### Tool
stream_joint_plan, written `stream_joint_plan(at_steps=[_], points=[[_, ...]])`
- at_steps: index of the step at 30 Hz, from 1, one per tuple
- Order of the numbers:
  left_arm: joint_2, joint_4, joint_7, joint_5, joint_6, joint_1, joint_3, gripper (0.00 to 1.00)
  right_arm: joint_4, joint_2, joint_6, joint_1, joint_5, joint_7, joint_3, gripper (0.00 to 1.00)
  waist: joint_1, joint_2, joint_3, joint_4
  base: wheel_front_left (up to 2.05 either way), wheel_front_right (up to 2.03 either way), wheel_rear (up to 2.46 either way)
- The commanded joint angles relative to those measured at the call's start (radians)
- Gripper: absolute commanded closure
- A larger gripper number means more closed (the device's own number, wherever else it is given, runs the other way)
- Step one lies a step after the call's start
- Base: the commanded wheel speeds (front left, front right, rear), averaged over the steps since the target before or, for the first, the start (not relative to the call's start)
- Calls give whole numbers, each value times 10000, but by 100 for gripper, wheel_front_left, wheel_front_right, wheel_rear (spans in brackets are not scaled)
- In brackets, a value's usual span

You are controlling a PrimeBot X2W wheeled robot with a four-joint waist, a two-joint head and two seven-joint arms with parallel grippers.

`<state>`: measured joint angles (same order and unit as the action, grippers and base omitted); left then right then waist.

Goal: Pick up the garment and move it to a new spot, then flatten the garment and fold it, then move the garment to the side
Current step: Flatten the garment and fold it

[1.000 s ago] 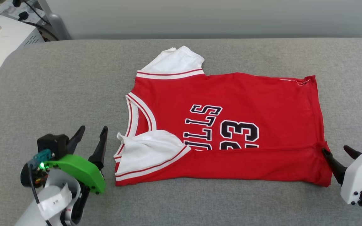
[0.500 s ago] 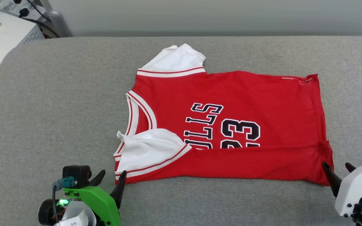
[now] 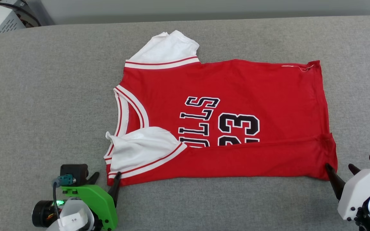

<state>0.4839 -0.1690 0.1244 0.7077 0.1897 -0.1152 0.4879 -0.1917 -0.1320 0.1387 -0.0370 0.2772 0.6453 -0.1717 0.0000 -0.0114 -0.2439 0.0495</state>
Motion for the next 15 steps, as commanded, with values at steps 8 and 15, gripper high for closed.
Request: stream_joint_plan(at_steps=[8,15], points=[[-33,-736,1067,158,-369,42,636,100,170,-122,-80,236,-34,-196,6,0,0,114,-196,94,0,0,0],[-243,-553,774,254,-485,64,663,100,335,-391,-80,220,-370,-164,-41,0,0,114,226,-257,0,0,0]])
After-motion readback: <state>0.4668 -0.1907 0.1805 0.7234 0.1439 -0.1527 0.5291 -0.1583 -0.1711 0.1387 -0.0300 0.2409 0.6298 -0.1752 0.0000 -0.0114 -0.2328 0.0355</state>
